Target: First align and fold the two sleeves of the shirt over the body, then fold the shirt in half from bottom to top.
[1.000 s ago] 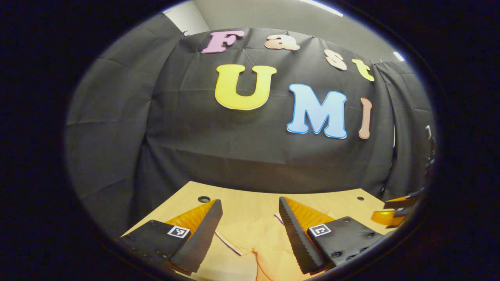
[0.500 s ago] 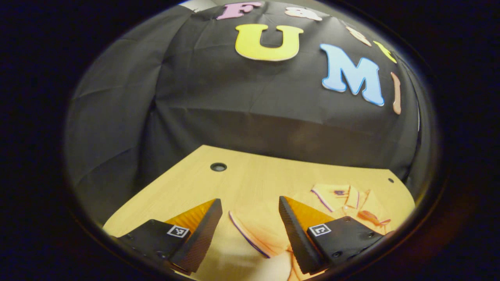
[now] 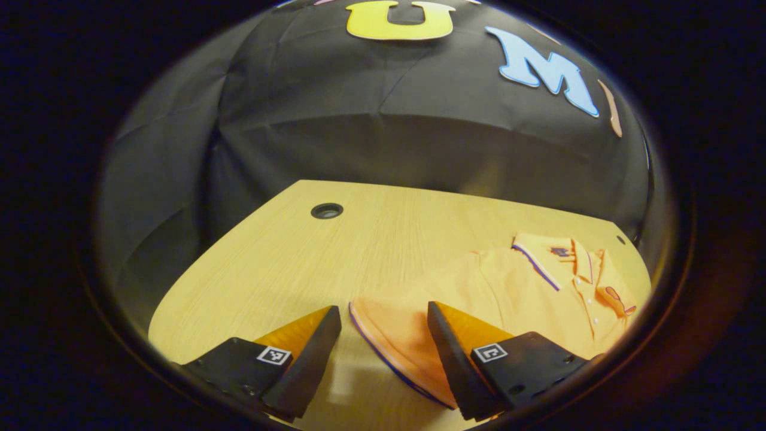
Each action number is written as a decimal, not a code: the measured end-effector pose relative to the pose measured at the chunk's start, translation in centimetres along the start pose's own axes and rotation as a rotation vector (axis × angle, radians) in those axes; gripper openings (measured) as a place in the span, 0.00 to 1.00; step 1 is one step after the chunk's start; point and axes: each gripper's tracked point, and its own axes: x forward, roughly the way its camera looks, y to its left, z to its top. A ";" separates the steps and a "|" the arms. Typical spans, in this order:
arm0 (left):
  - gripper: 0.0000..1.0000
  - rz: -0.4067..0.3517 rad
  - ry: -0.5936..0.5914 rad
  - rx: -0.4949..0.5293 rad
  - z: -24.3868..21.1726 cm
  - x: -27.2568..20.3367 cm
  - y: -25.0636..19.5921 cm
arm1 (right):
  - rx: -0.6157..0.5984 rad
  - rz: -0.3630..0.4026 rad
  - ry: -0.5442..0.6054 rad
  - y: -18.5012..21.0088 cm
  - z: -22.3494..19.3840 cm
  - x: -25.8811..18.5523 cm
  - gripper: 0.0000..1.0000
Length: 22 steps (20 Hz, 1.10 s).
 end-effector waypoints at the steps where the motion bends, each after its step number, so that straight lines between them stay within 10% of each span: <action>1: 0.94 0.007 0.003 0.007 -0.2 0.3 -0.1 | 0.008 -0.002 0.012 0.1 -0.3 0.3 0.89; 4: 0.95 0.042 0.026 0.049 -0.6 0.7 -0.2 | 0.043 0.012 0.029 0.6 -0.9 0.7 0.89; 8: 0.70 0.026 0.036 0.063 -0.6 0.7 -1.6 | 0.052 0.033 0.028 0.7 -0.7 1.0 0.89; 11: 0.24 0.031 0.076 0.107 -0.9 0.5 -2.6 | 0.057 0.043 0.019 -0.2 -0.4 1.0 0.87; 13: 0.11 0.033 0.088 0.129 -0.4 -0.4 -3.5 | 0.064 0.032 0.006 -1.2 -0.3 0.9 0.89; 22: 0.11 -0.039 -0.084 0.206 6.2 -4.8 -10.3 | 0.101 -0.040 0.000 -5.6 -1.7 -0.1 0.89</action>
